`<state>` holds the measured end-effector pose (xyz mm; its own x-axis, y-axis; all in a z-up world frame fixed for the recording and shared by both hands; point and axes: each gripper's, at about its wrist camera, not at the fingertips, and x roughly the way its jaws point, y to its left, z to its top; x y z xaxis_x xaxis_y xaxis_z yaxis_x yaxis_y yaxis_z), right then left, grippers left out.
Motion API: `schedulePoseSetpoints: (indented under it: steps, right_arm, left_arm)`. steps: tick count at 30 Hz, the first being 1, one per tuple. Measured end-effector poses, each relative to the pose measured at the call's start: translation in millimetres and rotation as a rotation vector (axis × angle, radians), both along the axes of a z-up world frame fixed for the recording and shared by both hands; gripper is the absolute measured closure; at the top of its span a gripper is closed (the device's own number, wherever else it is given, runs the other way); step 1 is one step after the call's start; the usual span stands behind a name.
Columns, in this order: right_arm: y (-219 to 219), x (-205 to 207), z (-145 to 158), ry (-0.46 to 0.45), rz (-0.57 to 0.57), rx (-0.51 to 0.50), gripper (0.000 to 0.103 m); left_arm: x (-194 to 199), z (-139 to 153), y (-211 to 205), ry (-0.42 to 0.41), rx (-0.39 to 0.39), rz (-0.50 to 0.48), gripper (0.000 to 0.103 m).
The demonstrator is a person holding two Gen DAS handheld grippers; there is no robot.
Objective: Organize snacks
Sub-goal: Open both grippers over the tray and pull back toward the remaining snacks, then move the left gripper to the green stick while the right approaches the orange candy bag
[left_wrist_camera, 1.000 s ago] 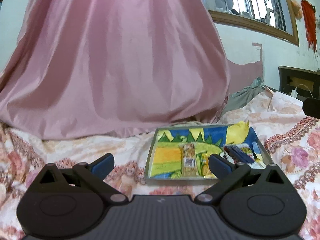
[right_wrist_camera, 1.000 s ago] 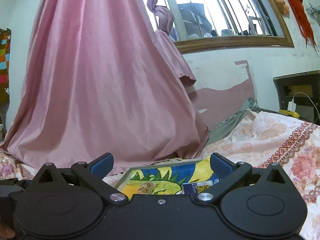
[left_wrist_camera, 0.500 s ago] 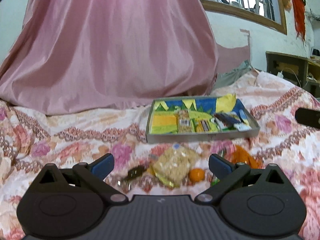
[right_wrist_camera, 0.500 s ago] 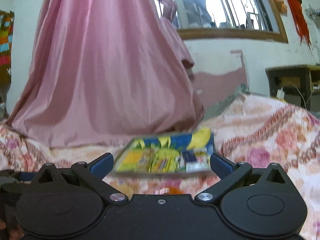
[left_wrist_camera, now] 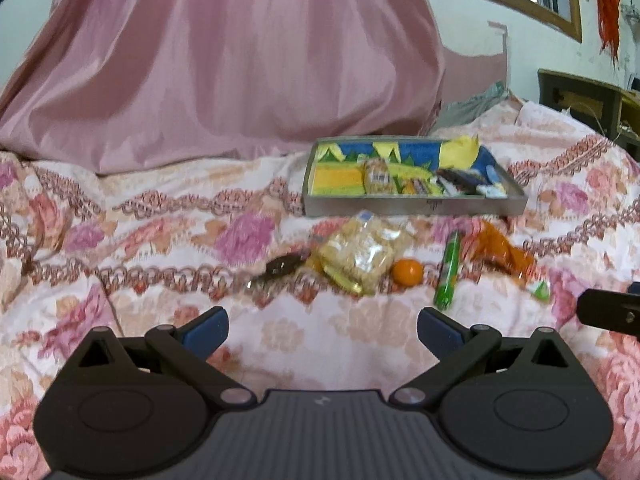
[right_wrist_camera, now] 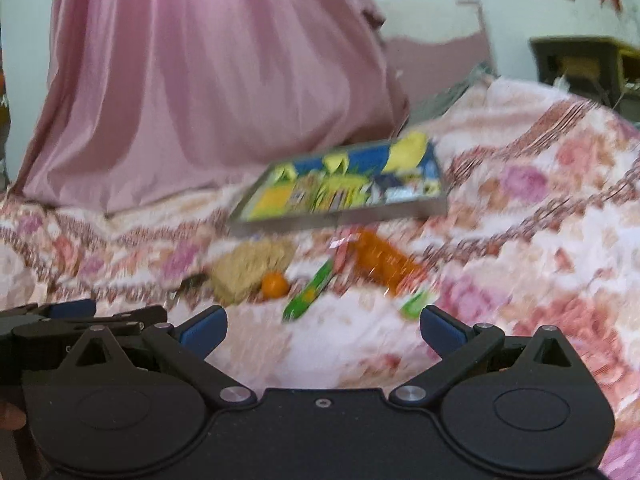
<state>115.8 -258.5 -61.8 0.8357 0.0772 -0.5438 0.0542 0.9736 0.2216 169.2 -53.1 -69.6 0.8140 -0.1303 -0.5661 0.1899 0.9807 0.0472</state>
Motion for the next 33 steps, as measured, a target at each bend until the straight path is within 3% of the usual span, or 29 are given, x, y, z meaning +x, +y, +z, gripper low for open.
schedulePoseSetpoints:
  steps: [13,22,33]
  right_arm:
    - [21,30,-29,0.154,0.055,0.004,0.001]
    - [22,37,-38,0.219,0.031,-0.023,0.001]
    - [13,42,-40,0.288,-0.023,-0.054,0.001]
  left_arm:
    - [4,-30,26,0.073,0.021,0.014,0.001]
    - [11,-31,27,0.107,-0.008,0.012,0.001]
    - [23,-32,3,0.095,0.076,-0.026,0.001]
